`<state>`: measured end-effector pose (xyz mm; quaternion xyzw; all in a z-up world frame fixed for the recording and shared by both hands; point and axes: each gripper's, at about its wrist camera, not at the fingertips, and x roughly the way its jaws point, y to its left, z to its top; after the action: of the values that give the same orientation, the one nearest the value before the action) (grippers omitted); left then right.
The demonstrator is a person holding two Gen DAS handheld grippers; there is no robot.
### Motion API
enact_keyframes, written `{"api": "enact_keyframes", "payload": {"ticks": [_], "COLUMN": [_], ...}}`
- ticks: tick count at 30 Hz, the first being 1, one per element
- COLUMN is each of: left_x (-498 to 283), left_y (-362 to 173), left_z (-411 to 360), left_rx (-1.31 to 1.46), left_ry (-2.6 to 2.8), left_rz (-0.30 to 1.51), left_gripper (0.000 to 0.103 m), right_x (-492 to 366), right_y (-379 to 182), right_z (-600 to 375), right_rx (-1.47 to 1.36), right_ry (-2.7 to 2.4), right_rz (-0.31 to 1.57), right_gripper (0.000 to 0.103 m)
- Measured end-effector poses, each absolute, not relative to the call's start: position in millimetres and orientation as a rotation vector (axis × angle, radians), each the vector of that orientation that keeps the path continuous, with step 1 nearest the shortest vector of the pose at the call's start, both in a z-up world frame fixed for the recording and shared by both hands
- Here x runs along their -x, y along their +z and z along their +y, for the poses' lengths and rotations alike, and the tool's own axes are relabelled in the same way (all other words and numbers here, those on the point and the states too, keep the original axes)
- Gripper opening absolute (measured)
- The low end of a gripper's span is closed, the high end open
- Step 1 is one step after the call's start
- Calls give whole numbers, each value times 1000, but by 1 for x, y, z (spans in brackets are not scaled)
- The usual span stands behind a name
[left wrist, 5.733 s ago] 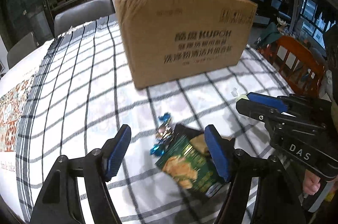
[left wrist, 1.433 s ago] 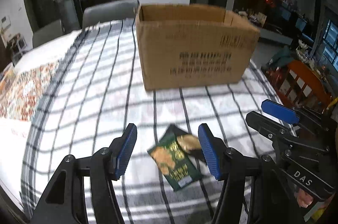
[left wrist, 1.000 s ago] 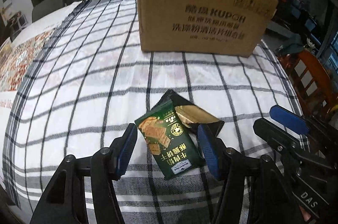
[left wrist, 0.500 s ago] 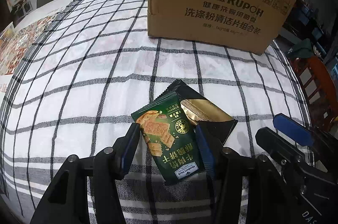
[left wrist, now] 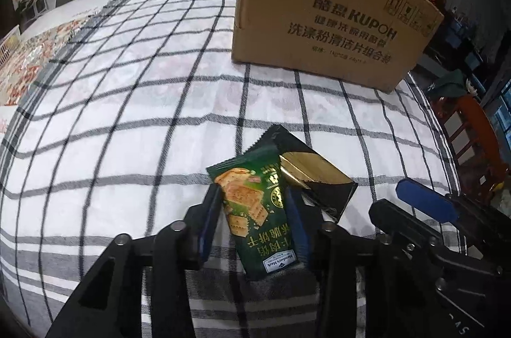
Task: Organize snacks
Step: 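Grasp the green cracker pack with the left tool while the right tool grasps the black-and-gold bar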
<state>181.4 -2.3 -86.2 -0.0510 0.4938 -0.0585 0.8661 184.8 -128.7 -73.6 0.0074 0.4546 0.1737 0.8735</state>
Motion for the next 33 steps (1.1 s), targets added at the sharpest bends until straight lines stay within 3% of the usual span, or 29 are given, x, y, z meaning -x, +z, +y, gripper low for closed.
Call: {"api": "enact_keyframes", "payload": {"ticks": [1,2,5,6,8,9,20,23,33], "left_x": [-181,-182,-183,-182,-180,-177,-175,-176,-167], "left_y": [-86,-86,-88,-88,-87,-85,-100,-99,-76], "left_z": [-1,1,4,6,5,4,-22,-24,-6], "left_rx": [109,111,112,113,108,105,36,17,22], "left_ry": [-123,-122,-139,-138,-134,-140,-85,-80,-73], "left_rz": [1034,1034,1046,1047,1050,1037,1062,1049,988], "left_gripper": [26,23,24,27,63,65,65,54,49], "right_x": [-187,-188,-194,-194,-194,-193,-186,-187,-188], "right_y": [-74,-74,-75,-75,-75,-74,-73,-74,-72], "right_z": [-126,-125,-118,-118,-117,-118,-140,-141,-127], "right_rx": [-5,2,27,30,37,34,-3,-12,27], "right_ry": [367,371,389,392,387,385,345,347,393], "right_rz": [951,954,968,970,965,962,946,947,949], "right_gripper": [39,39,39,39,39,39,39,39,39]}}
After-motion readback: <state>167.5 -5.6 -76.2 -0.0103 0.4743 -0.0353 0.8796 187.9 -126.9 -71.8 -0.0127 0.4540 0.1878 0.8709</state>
